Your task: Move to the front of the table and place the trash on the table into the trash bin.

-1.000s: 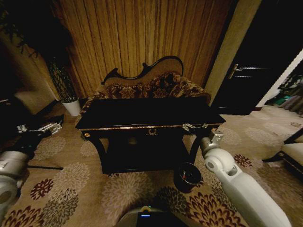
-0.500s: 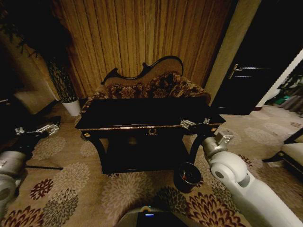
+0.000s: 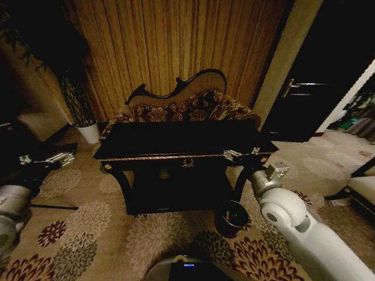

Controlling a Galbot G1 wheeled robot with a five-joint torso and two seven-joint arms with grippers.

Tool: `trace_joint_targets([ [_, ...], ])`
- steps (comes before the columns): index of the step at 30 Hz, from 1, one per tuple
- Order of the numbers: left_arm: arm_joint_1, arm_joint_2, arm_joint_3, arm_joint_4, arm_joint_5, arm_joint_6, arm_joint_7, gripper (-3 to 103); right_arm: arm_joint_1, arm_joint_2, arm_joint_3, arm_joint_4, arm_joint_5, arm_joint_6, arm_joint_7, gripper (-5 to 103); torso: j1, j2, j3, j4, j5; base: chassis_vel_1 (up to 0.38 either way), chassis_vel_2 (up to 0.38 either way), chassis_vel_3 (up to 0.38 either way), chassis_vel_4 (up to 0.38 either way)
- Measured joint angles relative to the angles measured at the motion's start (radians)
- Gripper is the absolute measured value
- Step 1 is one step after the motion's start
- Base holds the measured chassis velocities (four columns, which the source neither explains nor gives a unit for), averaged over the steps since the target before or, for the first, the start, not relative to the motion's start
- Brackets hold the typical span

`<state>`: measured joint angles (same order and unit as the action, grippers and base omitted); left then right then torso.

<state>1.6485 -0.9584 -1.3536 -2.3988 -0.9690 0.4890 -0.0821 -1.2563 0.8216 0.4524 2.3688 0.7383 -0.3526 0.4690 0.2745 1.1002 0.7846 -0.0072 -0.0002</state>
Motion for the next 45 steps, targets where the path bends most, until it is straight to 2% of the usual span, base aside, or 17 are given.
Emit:
trace_joint_targets([
  [14,0.008,-0.007,0.005,-0.004,0.002,0.0,0.004,100,-0.011,-0.009,0.007,-0.032,-0.014,0.003,-0.003,100,0.0,0.0,0.0,0.0003,0.0002,0.118,-0.124,-0.109,0.125],
  [18,0.011,-0.005,0.003,-0.009,0.001,0.0,0.007,100,-0.005,-0.024,0.02,-0.083,-0.014,0.013,-0.006,100,0.0,0.0,0.0,-0.0004,0.0002,0.109,-0.107,-0.103,0.086],
  [26,0.013,-0.003,0.0,-0.007,0.001,-0.003,0.018,100,-0.01,-0.055,0.064,-0.145,-0.007,0.033,-0.037,100,0.0,0.0,0.0,-0.0001,0.0004,0.068,-0.074,-0.068,0.07],
  [45,0.021,-0.011,-0.004,-0.004,0.002,-0.006,0.029,100,-0.068,-0.087,0.141,-0.125,0.025,0.051,-0.05,100,0.0,0.0,0.0,-0.0001,0.0002,0.083,-0.089,-0.078,0.089],
])
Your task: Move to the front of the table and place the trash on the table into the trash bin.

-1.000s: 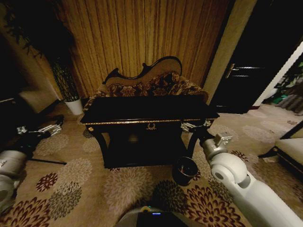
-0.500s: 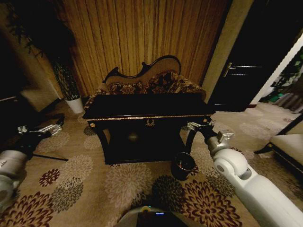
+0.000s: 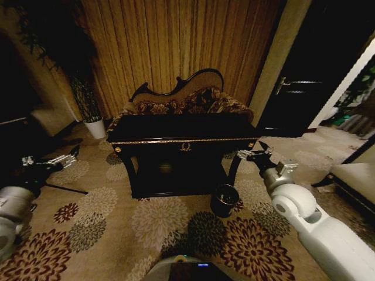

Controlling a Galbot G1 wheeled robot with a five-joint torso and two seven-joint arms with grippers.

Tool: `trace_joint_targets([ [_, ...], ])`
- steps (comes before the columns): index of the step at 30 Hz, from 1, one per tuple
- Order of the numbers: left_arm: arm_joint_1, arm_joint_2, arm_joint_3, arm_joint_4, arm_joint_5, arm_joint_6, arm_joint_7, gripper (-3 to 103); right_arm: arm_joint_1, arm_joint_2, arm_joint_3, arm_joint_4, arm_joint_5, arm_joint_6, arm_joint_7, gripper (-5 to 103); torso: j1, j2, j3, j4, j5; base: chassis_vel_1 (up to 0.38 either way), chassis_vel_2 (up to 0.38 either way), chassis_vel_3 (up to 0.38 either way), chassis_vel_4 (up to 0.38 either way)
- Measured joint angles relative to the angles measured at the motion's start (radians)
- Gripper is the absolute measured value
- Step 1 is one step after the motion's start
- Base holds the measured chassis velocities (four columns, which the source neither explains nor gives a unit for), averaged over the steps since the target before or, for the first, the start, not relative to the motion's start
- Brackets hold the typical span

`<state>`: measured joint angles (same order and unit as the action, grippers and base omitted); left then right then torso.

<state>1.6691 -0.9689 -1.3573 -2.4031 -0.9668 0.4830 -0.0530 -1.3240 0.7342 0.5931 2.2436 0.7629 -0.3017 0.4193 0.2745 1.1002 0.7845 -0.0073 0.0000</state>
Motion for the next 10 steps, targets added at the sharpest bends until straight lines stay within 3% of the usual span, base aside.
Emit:
trace_joint_targets([
  [10,0.004,-0.008,0.0,-0.005,0.002,-0.003,0.003,100,-0.014,0.008,0.014,0.01,-0.002,0.006,0.0,100,0.0,0.0,0.0,0.0001,0.0,0.12,-0.11,-0.124,0.103],
])
